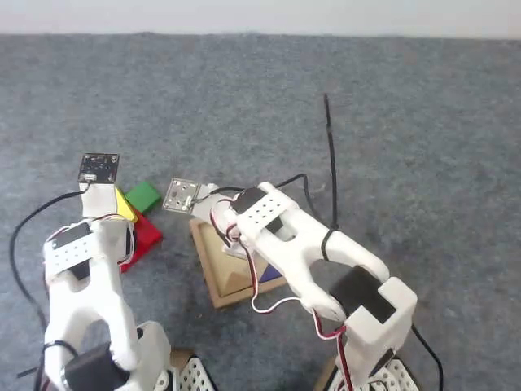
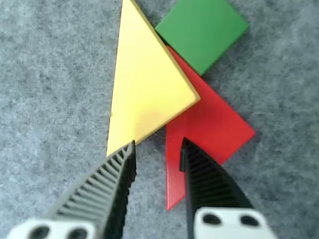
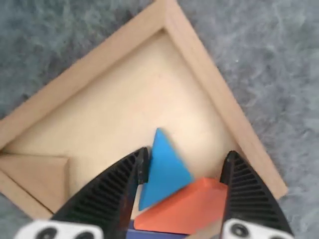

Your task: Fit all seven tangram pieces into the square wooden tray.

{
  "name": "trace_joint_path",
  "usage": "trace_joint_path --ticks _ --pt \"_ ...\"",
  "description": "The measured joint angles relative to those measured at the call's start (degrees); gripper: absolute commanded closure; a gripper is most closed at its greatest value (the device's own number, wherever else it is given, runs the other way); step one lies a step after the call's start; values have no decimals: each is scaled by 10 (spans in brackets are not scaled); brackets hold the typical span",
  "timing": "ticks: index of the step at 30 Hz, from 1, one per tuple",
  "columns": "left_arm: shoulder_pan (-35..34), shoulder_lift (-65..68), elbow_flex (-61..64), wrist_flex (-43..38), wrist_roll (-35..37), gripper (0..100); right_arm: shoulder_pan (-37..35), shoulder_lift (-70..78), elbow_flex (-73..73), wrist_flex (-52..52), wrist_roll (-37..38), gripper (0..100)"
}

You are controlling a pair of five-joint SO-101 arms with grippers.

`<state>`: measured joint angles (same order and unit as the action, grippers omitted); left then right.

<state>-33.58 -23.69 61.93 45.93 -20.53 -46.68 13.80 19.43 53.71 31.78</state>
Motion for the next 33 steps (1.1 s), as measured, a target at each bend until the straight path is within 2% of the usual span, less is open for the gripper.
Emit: trace_joint_path --ticks 6,20,30,33 --pt "0 0 0 0 0 855 -2 0 -4 4 76 994" --pt "0 0 0 0 0 855 -20 21 -33 11 183 980" --pt "0 0 0 0 0 855 -29 50 -138 80 189 979" --pt "0 0 0 0 0 855 -29 48 -168 116 162 980"
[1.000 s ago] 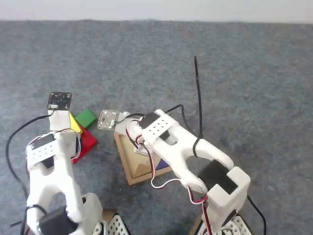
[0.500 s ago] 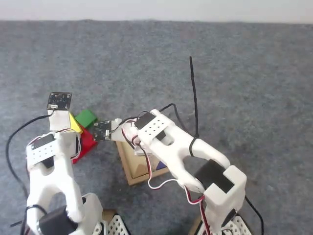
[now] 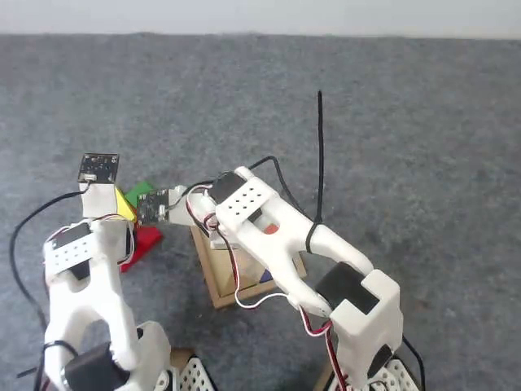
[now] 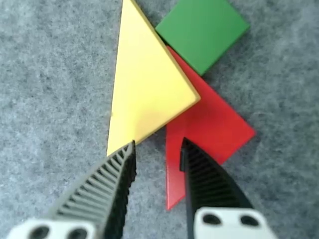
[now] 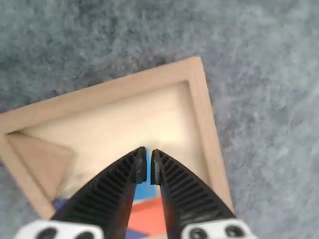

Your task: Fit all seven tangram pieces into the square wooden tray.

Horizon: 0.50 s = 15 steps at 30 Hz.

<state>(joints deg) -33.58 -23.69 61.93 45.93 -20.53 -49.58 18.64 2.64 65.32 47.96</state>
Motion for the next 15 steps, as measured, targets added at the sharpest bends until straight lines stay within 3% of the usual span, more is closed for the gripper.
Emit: trace_joint_path --ticks 9,15 --pt "0 0 0 0 0 855 0 -88 -4 76 -118 980" --pt "1 0 0 0 0 855 0 -106 141 26 -202 974"
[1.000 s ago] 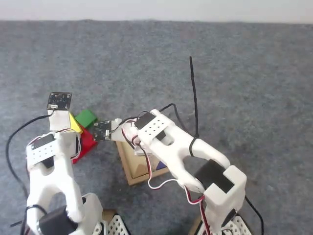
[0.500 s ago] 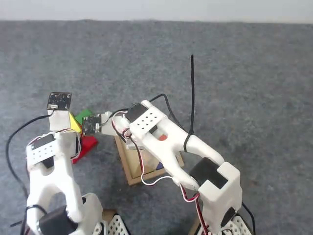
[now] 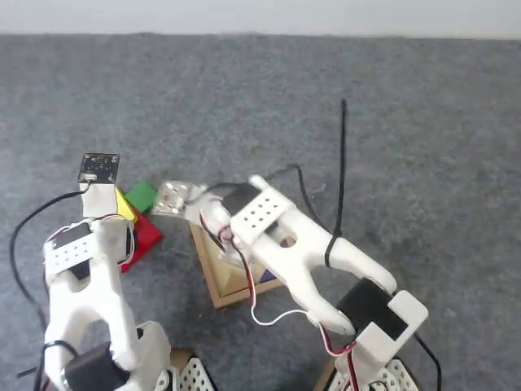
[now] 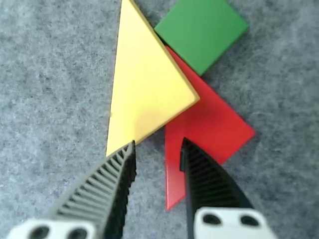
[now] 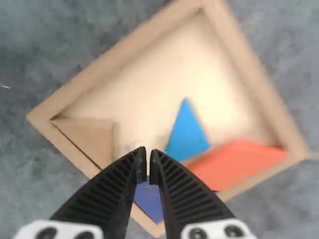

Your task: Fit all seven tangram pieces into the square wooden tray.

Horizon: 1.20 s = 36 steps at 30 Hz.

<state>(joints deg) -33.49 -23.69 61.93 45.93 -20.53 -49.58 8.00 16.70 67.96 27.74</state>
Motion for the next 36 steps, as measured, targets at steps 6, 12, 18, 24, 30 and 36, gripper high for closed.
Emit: trace_joint_path --ticks 6,12,18,24,30,36 --pt "-1 0 0 0 0 855 25 11 33 -56 -153 943" --pt "0 0 0 0 0 855 47 64 -15 -59 -226 935" --pt "0 0 0 0 0 855 46 104 -70 -45 -222 940" --pt "0 0 0 0 0 855 46 156 -147 4 -91 944" --pt "-1 0 0 0 0 855 47 202 -215 60 99 945" --pt "0 0 0 0 0 855 26 210 -219 92 158 940"
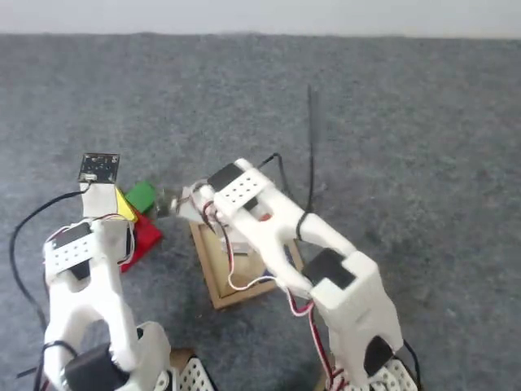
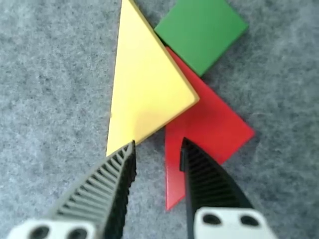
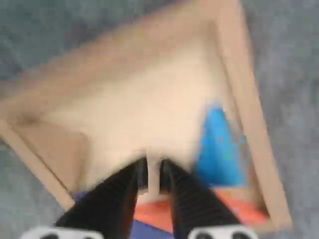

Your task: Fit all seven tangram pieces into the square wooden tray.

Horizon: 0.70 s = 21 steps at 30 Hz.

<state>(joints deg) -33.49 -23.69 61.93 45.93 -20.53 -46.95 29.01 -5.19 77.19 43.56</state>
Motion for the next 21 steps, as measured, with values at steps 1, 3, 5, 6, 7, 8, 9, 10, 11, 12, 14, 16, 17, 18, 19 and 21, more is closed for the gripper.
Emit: trace_joint_path --ticks 1,3,5,6,7,8,9,10,11,12,14,16,17,18,19,21 --pt "0 0 0 0 0 855 0 -11 2 5 1 939" --pt "-1 0 0 0 0 855 0 -30 3 6 -3 939" --pt "0 -1 0 0 0 855 0 -56 3 9 -30 936" --pt "0 -2 0 0 0 855 0 -71 3 10 -53 924" --pt "0 -2 0 0 0 855 0 -82 3 10 -82 903" --pt "0 -2 0 0 0 855 1 -87 3 11 -116 877" --pt "-1 -2 0 0 0 855 1 -91 3 11 -151 849" --pt "-1 -2 0 0 0 855 1 -91 3 11 -185 817" --pt "-1 -2 0 0 0 855 1 -91 3 8 -220 791" --pt "-1 -2 0 0 0 855 0 -91 3 3 -247 770" --pt "-1 -2 0 0 0 855 0 -89 3 -13 -290 760" --pt "-1 -2 0 0 0 855 1 -69 3 -32 -323 760" --pt "-1 -2 0 0 0 855 1 -56 3 -41 -342 760" --pt "-1 -2 0 0 0 855 1 -43 4 -50 -364 760" --pt "-1 -2 0 0 0 855 3 -29 3 -59 -386 760" --pt "-1 -2 0 0 0 855 6 -2 -3 -69 -435 760"
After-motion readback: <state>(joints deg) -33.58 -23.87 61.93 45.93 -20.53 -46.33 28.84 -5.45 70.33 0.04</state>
